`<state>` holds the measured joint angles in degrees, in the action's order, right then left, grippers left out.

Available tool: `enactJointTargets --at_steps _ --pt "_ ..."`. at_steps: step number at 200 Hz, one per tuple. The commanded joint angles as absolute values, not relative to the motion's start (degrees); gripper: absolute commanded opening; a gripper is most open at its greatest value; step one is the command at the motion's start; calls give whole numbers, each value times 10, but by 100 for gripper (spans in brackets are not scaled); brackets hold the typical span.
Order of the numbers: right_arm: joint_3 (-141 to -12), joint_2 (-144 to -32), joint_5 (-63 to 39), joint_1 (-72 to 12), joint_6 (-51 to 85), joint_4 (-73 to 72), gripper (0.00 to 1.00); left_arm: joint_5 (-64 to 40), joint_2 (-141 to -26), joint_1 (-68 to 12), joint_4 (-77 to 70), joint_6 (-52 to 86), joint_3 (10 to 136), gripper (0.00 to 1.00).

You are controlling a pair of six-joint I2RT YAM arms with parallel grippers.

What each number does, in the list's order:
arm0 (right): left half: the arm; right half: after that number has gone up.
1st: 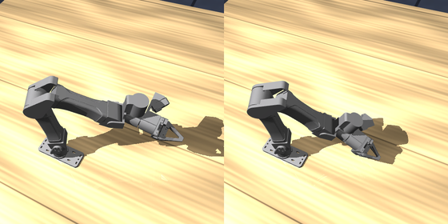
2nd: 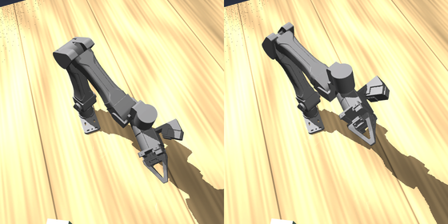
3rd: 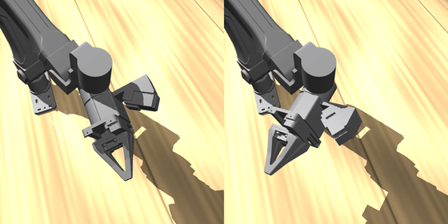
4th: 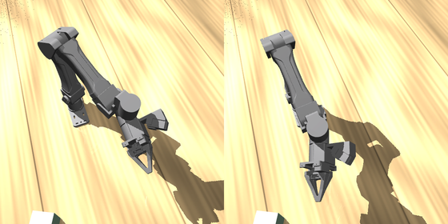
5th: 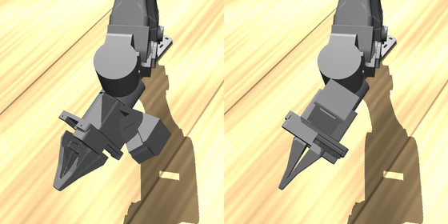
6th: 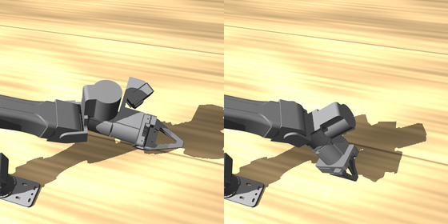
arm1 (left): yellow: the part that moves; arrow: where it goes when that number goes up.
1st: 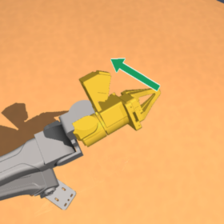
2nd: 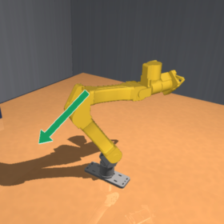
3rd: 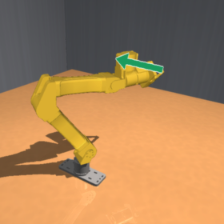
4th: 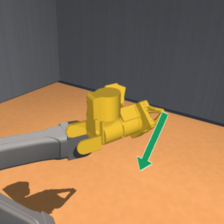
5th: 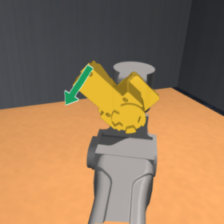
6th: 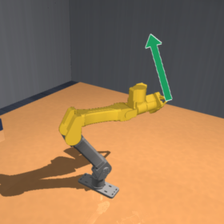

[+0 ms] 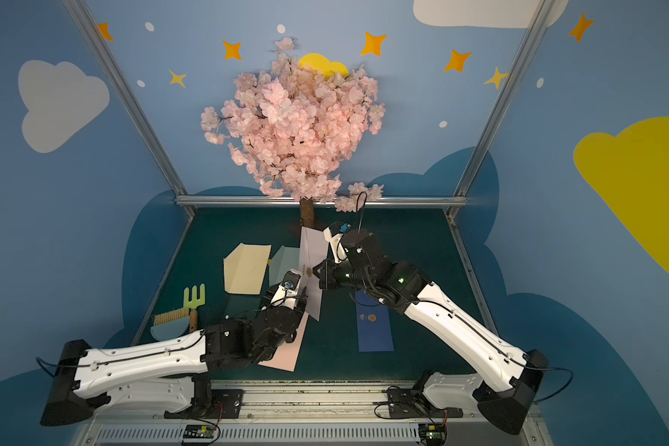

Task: Open the envelope
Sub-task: Open the envelope flap on the envelope.

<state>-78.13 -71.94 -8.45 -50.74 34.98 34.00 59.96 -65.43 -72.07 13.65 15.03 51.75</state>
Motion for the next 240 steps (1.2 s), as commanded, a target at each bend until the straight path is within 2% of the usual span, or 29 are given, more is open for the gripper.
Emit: enactJointTargets --at_steps 1,182,240 --pt "-795 -719 -84 -516 355 335 0 633 -641 -719 160 172 528 56" --pt "-796 -732 -100 -549 353 342 0 638 -578 -675 181 168 511 56" --pt "-778 -710 -175 -548 356 300 0 628 -512 -645 230 196 483 57"
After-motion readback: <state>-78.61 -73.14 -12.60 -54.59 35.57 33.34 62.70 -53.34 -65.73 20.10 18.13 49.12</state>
